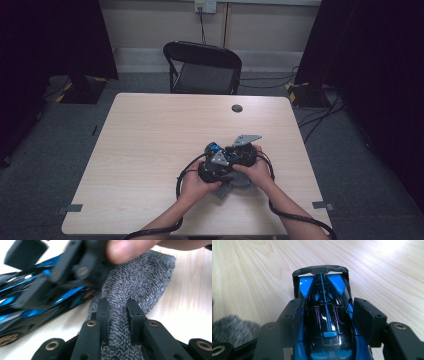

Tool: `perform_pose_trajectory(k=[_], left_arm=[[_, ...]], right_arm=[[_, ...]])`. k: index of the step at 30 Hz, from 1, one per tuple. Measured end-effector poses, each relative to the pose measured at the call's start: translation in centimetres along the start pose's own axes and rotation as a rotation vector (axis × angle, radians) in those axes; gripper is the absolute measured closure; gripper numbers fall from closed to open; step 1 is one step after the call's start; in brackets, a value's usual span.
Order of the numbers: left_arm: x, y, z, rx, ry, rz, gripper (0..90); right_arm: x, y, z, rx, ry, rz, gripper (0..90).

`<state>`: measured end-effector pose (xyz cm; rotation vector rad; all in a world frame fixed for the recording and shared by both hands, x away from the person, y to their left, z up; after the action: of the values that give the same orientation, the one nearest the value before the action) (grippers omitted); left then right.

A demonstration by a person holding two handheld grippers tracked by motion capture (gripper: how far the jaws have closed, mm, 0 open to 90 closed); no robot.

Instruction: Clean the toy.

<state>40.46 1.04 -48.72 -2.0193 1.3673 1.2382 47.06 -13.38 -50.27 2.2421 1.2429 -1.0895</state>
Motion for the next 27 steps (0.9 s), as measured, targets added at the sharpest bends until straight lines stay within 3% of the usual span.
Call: perform_pose_trajectory(k=[14,27], left_arm=[[-1.5,-2.1,1.5,-0.046,-0.011,-0.062,75.5],[-2.6,-3.4,2.4,-0.076,-0.019,-0.092,75.5]], right_arm=[[0.0,0.0,0.0,0.002,-0.004,0.001,41.3],[0.0,0.0,-0.1,0.002,-0.004,0.001,41.3]])
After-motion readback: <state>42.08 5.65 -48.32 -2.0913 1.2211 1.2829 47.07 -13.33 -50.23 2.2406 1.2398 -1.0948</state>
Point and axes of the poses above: each handheld gripper's, and its own axes: x roughly forward along the jaws, z roughly out of its underside, y roughly to its right, the point moved 2 cm from there along x, roughly forward along the jaws, and after that the axes turned 13 degrees about -y, right-handed, at the moved point
